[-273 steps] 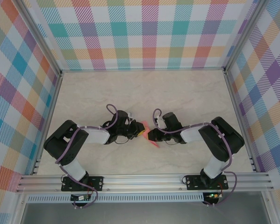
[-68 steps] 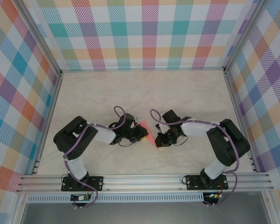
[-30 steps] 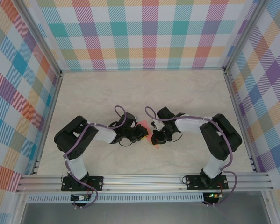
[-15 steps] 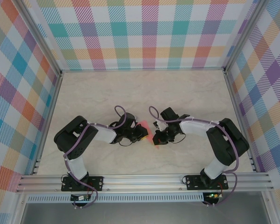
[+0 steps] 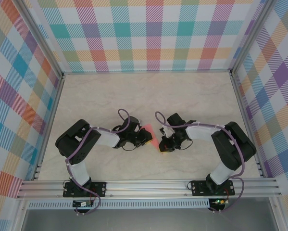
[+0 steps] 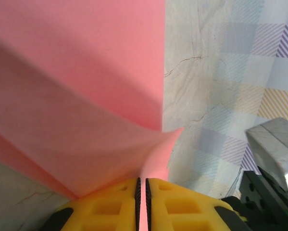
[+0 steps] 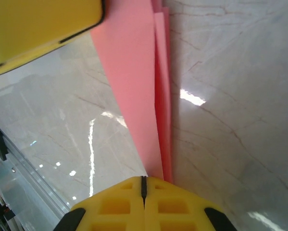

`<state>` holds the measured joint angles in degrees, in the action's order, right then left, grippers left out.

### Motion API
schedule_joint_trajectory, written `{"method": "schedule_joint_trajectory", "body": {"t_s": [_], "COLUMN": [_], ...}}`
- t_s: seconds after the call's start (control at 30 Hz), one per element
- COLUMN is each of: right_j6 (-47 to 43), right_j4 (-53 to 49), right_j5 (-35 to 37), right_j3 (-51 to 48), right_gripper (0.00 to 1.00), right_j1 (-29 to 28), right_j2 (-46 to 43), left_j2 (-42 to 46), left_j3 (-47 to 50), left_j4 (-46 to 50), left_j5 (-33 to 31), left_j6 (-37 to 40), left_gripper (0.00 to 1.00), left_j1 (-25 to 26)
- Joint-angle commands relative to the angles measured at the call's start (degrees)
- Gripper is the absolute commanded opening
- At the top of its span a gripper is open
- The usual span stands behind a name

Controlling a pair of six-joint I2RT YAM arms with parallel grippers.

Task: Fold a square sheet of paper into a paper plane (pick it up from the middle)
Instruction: Fold the wing for the fifth time at the center of the table.

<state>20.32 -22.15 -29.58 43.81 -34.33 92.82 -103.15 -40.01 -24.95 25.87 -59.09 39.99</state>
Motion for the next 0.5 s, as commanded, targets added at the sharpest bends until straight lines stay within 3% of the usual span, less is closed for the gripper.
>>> {"method": "schedule_joint_trajectory", "body": {"t_s": [0.0, 0.47], "right_j6": [0.15, 1.45], "right_j4": [-1.88, -3.39], "right_j5": [-0.89, 1.98], "right_j3": [-0.17, -3.12], "right_gripper": [0.01, 0.0], "right_j1": [0.14, 0.14], "right_j2": [-2.95, 0.94], "left_j2": [-1.35, -1.39], "left_j3": [0.06, -0.07], "left_j4": [4.82, 5.79], "left_j5": [-2.22, -2.77], "left_j6": [0.56, 0.61], "left_gripper": [0.13, 0.13], "left_j1": [-0.46, -0.52]}}
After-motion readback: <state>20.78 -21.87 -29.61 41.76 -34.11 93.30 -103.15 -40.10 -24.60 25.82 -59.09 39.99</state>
